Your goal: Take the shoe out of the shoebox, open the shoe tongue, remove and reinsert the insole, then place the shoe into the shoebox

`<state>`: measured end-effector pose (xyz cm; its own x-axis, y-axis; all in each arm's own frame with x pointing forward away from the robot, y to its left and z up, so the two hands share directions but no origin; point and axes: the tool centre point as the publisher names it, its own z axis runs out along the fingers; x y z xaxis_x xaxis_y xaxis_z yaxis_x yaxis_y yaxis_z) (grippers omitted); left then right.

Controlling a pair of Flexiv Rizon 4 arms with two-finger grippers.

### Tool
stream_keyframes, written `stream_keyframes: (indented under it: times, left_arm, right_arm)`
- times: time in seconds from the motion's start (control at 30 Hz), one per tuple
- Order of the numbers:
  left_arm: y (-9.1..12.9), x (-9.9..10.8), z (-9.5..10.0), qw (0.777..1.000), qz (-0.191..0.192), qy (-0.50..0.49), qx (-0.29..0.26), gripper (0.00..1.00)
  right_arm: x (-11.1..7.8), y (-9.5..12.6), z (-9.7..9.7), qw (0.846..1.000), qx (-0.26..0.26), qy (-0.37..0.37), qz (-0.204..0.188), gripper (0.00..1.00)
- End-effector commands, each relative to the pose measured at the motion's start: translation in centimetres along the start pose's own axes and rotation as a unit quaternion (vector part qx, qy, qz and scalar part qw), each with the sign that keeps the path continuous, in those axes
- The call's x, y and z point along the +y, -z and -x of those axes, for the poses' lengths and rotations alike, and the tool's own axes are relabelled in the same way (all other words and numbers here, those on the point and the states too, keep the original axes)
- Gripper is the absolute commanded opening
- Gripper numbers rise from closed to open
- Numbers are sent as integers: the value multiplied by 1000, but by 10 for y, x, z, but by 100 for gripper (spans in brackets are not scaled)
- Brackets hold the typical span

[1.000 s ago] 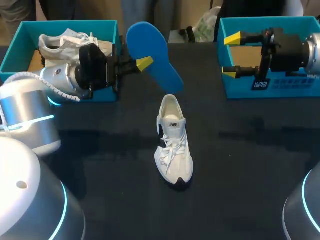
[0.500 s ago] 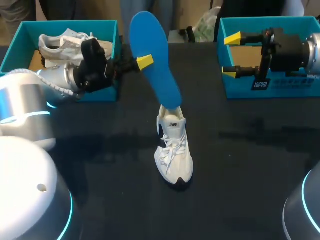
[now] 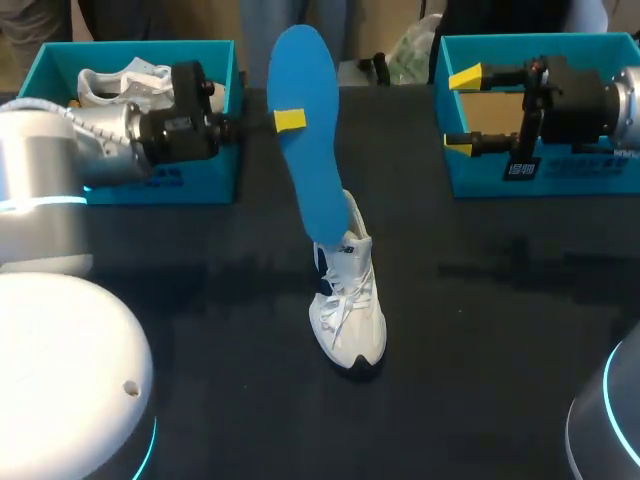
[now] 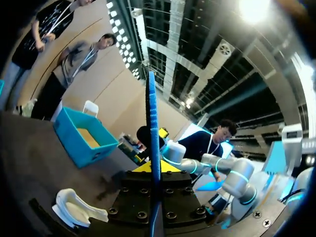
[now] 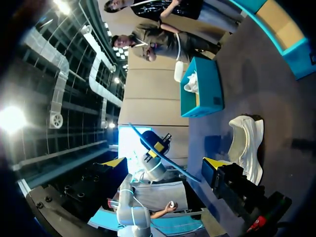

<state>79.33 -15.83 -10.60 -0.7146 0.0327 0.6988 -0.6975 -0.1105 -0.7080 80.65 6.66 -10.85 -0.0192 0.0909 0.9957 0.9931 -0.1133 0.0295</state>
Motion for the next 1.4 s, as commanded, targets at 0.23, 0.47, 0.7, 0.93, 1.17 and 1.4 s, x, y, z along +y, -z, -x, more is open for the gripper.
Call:
stream_keyframes:
  times: [0.23,0.47,0.7,0.93,1.17,1.4]
  left_arm:
    - [-5,-19,0,928,111,349,71,0]
    - [-5,-19,0,928,111,349,71,0]
    - [-5,-19,0,928,111,349,71,0]
    - [-8,-15,11,934,109,332,76,0]
    - [-12,-16,30,930,86,349,76,0]
    - [-15,-12,42,922,72,375,65,0]
  right_arm:
    - [0,-1,0,1000,-1,-1,1,100]
    - [0,-1,0,1000,-1,-1,1,100]
    - [0,-1,0,1000,-1,-1,1,100]
    - [0,-1,0,1000,-1,-1,1,100]
    - [0,-1,0,1000,-1,-1,1,100]
    - [-9,-10,-4,998,-46,36,10,100]
